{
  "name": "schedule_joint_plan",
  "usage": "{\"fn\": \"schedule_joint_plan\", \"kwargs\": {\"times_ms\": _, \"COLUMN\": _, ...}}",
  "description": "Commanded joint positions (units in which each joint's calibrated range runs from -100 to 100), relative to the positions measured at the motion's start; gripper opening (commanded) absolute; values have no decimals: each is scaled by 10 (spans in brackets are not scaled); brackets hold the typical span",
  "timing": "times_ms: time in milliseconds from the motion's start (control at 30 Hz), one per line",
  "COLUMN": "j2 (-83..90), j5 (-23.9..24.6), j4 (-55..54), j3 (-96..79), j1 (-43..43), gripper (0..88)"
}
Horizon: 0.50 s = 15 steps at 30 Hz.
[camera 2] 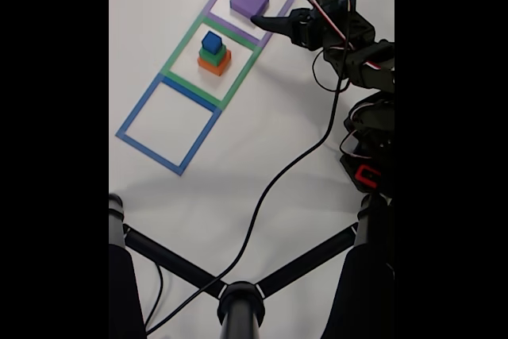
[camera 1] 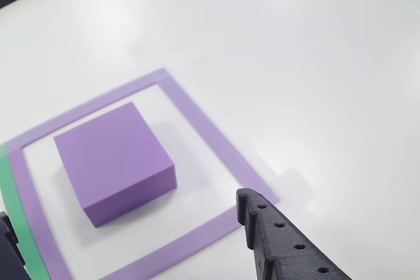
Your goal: Tower of hanoi
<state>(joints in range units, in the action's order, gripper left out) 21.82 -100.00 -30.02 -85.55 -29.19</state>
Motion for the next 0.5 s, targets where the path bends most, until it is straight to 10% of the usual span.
{"fn": "schedule_joint_plan", "kwargs": {"times_ms": 0, "j2": -67, "j5": 0, "j4": -78, "j3": 29, "j1": 4, "gripper": 417}}
{"fn": "schedule_joint_plan", "kwargs": {"times_ms": 467, "j2": -283, "j5": 0, "j4": -256, "j3": 99, "j1": 0, "gripper": 432}}
